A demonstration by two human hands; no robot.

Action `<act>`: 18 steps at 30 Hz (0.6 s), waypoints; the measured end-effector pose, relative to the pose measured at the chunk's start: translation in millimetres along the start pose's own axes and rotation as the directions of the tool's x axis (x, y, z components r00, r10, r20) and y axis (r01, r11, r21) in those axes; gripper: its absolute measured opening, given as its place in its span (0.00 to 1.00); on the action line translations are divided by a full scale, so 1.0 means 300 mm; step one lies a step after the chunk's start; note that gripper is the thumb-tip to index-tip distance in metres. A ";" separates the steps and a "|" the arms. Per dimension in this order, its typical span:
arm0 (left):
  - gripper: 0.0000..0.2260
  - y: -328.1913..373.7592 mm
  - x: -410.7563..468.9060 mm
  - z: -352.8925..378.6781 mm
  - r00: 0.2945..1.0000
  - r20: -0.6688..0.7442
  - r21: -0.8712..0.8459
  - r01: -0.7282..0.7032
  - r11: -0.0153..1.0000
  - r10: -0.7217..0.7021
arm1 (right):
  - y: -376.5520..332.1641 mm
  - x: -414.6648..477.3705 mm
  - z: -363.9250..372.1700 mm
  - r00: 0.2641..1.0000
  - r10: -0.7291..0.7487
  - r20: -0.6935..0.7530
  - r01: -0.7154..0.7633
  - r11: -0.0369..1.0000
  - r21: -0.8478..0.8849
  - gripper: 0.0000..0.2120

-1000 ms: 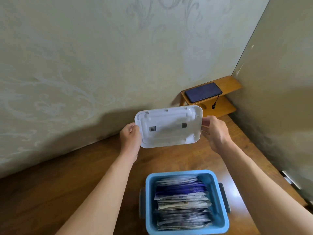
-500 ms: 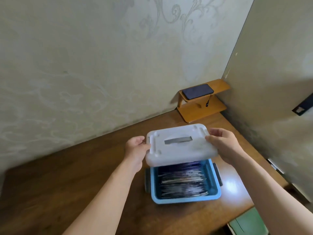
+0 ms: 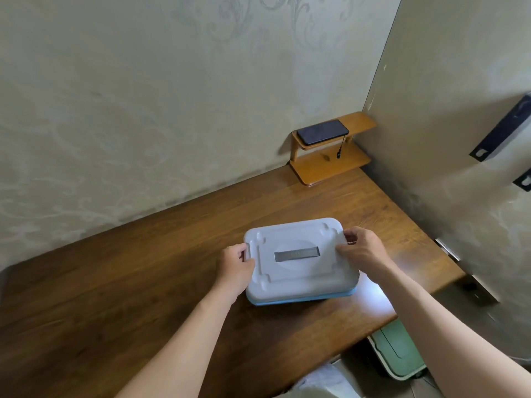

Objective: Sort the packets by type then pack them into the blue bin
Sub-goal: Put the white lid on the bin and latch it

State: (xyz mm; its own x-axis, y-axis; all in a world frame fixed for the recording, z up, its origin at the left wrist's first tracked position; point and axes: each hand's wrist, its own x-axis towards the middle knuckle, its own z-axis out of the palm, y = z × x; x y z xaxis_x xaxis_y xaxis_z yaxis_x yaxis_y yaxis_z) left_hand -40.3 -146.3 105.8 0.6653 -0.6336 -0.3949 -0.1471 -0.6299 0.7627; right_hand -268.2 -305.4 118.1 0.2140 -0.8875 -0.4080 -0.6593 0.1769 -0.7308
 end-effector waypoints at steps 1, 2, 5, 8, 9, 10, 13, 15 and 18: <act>0.22 -0.001 -0.004 0.002 1.000 -0.001 0.014 -0.003 1.000 0.003 | 0.005 -0.002 0.001 1.000 0.011 0.011 -0.011 1.000 -0.019 0.11; 0.20 0.000 -0.010 0.002 1.000 0.002 0.037 -0.022 0.999 0.022 | 0.013 -0.001 0.001 0.999 0.019 0.026 -0.018 0.999 -0.029 0.10; 0.14 -0.011 -0.012 0.000 0.999 0.030 0.059 -0.043 0.997 0.041 | 0.039 0.008 0.001 0.999 0.019 0.046 -0.019 1.000 -0.003 0.12; 0.18 -0.007 -0.022 -0.006 0.998 0.033 0.097 -0.058 0.994 0.055 | 0.051 0.017 -0.004 0.999 0.014 0.049 -0.014 1.000 0.000 0.11; 0.19 -0.008 -0.026 -0.005 0.998 0.035 0.107 -0.051 0.993 0.048 | 0.054 0.019 -0.004 0.999 0.015 0.052 -0.015 1.000 -0.011 0.10; 0.20 -0.011 -0.029 -0.002 0.999 0.033 0.117 -0.045 0.992 0.042 | 0.057 0.023 -0.003 0.998 0.019 0.057 -0.017 1.000 -0.024 0.08; 0.22 -0.022 -0.037 0.004 0.999 0.030 0.140 -0.035 0.990 0.031 | 0.065 0.028 0.004 0.998 0.026 0.057 -0.022 0.998 -0.060 0.08; 0.23 -0.026 -0.040 0.007 0.999 0.026 0.147 -0.037 0.989 0.033 | 0.071 0.030 0.006 0.999 0.022 0.043 -0.019 0.998 -0.067 0.08; 0.23 -0.026 -0.035 0.008 0.999 0.021 0.162 -0.037 0.986 0.034 | 0.075 0.035 0.008 0.999 0.016 0.030 -0.014 0.997 -0.075 0.09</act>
State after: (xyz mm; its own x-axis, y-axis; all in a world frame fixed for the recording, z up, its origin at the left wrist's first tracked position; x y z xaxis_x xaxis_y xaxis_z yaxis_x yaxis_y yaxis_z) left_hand -47.9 -135.6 102.7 0.6443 -0.6640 -0.3796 -0.2883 -0.6705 0.6836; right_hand -279.1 -309.8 95.9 0.2249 -0.8714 -0.4359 -0.7145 0.1567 -0.6819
